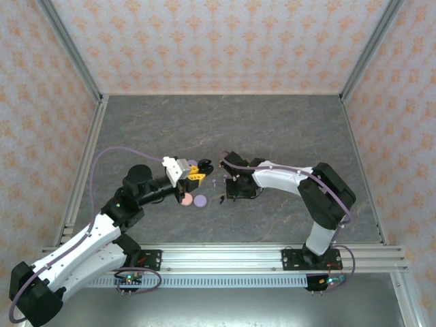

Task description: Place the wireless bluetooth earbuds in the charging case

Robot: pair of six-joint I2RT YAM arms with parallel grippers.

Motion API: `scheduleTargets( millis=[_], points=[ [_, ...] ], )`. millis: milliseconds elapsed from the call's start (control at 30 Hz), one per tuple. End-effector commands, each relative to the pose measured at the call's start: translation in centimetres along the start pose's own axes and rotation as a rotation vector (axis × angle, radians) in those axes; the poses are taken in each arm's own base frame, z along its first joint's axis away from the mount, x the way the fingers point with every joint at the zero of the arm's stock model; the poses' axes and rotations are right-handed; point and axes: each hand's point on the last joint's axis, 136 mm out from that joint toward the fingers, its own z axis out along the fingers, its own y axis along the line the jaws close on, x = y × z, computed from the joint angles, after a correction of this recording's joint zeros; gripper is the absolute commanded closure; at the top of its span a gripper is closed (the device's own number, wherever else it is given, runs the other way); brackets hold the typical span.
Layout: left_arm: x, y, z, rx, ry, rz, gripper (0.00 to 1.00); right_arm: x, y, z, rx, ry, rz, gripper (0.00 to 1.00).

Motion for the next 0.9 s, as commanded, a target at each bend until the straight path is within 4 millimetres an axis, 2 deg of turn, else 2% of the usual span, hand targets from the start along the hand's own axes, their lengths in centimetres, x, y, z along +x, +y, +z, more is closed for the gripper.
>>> scheduleTargets(
  millis=[0,167,267,333,433,633,867],
  points=[
    [0.1,0.1,0.0,-0.013,0.002,0.015,1.0,-0.2,0.1,0.5,0.018,0.001,-0.002,0.71],
    [0.1,0.2,0.0,-0.015,0.003,0.014,1.0,-0.3,0.2,0.4,0.013,-0.007,-0.005,0.78],
    [0.0,0.2,0.0,-0.016,0.002,0.013,1.0,-0.6,0.3,-0.1,0.005,-0.028,-0.008,0.79],
    [-0.1,0.1,0.0,-0.015,-0.005,0.01,1.0,-1.0,0.3,-0.8,0.0,-0.061,-0.013,0.79],
    [-0.3,0.0,0.0,-0.009,-0.015,0.005,1.0,-2.1,0.6,-3.2,-0.021,-0.146,-0.035,0.79],
    [-0.9,0.0,0.1,0.0,-0.034,0.01,1.0,-4.4,1.3,-10.9,-0.104,-0.383,-0.071,0.79],
    [-2.6,-0.1,0.6,0.022,-0.071,0.031,1.0,-5.9,4.7,-22.9,-0.412,-0.694,-0.091,0.79]
  ],
)
